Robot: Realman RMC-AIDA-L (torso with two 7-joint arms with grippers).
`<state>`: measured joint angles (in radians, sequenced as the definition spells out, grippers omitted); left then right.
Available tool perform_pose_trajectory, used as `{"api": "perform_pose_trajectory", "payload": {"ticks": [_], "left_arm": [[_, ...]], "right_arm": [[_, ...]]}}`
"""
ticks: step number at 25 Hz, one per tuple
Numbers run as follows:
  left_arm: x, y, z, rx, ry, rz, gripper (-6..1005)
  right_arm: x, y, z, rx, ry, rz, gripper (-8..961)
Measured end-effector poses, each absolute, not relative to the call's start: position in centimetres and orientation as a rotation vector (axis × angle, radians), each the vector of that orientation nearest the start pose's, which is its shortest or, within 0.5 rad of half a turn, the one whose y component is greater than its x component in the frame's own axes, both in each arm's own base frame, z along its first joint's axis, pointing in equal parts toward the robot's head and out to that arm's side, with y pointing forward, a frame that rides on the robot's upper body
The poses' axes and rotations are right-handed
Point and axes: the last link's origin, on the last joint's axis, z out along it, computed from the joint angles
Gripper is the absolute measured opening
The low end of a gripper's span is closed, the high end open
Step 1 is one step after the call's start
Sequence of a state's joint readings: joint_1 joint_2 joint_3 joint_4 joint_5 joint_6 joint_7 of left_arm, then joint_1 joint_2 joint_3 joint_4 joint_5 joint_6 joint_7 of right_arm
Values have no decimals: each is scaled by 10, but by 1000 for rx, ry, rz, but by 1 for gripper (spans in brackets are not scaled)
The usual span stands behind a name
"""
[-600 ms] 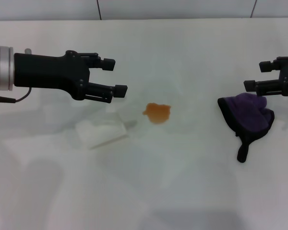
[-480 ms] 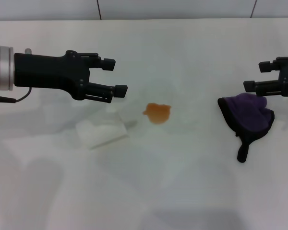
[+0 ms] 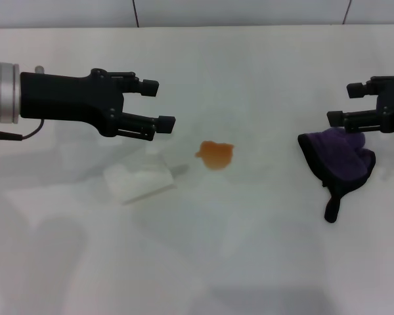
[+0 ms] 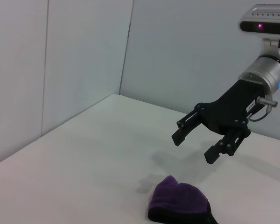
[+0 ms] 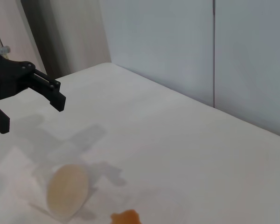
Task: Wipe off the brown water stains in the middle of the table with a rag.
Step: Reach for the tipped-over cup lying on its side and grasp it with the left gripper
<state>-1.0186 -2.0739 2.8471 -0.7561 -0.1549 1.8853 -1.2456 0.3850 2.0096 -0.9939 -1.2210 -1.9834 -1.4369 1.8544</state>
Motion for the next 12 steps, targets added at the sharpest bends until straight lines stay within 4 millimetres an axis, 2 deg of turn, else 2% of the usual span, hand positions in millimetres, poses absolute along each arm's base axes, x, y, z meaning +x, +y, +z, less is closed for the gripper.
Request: {"api": "perform_pose_trajectory", "payload": {"ticks": [12], "left_arm": [[-206, 368, 33, -2911, -463, -589, 874]], "right_arm": [[239, 349, 73, -2598, 638, 344, 771]]}}
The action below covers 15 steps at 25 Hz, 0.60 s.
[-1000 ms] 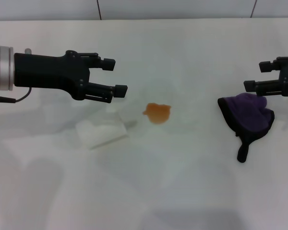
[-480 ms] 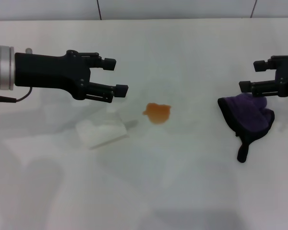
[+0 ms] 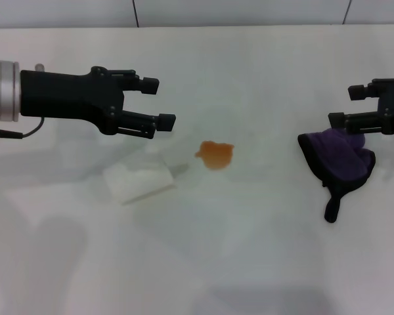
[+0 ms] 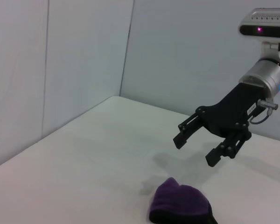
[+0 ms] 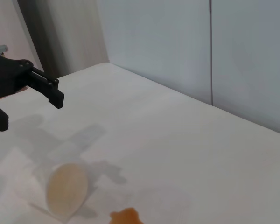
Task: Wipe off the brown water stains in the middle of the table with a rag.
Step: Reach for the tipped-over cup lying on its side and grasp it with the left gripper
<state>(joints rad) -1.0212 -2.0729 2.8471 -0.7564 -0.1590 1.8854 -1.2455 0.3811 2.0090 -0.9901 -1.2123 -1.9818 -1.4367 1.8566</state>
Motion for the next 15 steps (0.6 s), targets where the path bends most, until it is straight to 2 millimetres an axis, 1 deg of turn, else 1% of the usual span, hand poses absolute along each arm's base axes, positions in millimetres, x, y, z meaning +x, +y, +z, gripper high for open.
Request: {"api": "perform_pose_trajectory", "payload": {"ticks": [8, 15], "left_arm": [[-209, 368, 39, -2901, -475, -565, 874], [-209, 370, 45, -2930, -506, -455, 874]], "right_arm": [[240, 348, 73, -2597, 640, 342, 771], [241, 349, 71, -2592, 648, 341, 771]]}}
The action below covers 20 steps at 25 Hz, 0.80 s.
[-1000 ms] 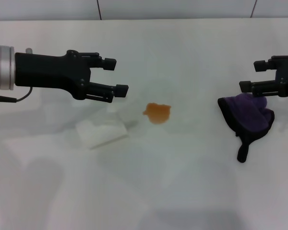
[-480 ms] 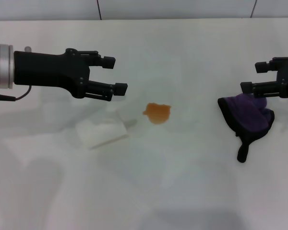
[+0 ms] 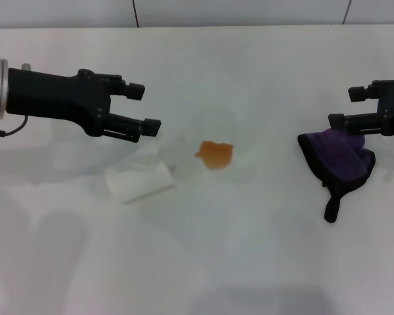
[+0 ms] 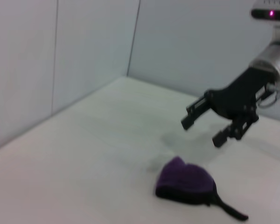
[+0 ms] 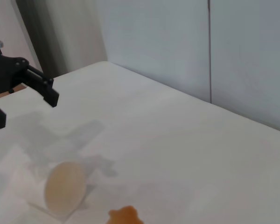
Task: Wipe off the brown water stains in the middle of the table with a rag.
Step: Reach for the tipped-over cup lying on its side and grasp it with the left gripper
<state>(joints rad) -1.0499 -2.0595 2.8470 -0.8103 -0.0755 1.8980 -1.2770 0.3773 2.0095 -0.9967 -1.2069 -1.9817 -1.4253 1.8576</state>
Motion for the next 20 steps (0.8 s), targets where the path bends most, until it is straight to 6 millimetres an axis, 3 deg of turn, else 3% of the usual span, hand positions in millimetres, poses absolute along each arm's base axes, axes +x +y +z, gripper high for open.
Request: {"api": "perform_pose_trajectory", "payload": {"ticks": [13, 20], "left_arm": [[-213, 373, 44, -3015, -604, -134, 875], [-219, 375, 46, -2990, -637, -89, 875]], "right_arm": [[245, 345, 71, -2581, 672, 367, 770], [245, 345, 71, -2581, 670, 366, 770]]}}
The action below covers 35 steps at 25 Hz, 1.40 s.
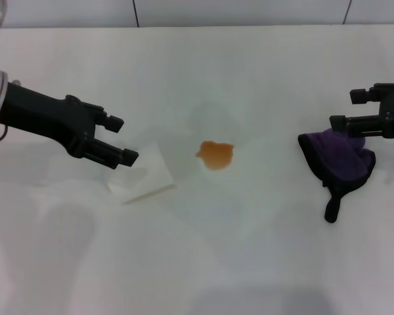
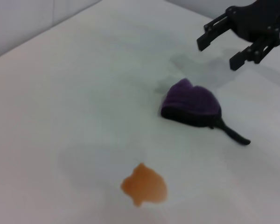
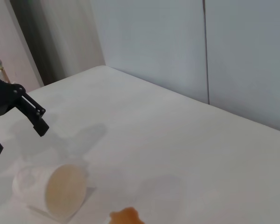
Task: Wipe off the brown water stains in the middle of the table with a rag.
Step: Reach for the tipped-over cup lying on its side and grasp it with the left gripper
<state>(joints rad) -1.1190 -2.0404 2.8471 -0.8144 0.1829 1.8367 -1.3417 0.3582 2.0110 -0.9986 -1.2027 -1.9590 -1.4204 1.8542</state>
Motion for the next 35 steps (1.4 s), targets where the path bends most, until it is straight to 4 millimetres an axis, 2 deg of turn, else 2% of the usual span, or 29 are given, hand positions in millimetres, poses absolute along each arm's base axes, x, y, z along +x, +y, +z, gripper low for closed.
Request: {"api": "perform_pose_trajectory", "payload": {"ticks": [11, 17, 29, 35], "left_arm": [[-219, 379, 47, -3009, -636, 120, 875], [-217, 380, 44, -3006, -626, 135, 875], [-216, 382, 24, -3024, -599, 148, 874], [-219, 382, 22, -3014, -608, 168, 874]], "right_arm": [[245, 344, 71, -2580, 674, 381, 770], [245, 344, 70, -2580, 677, 389, 771], [247, 343, 70, -2578, 678, 387, 771], [247, 343, 70, -2578, 678, 386, 771]]}}
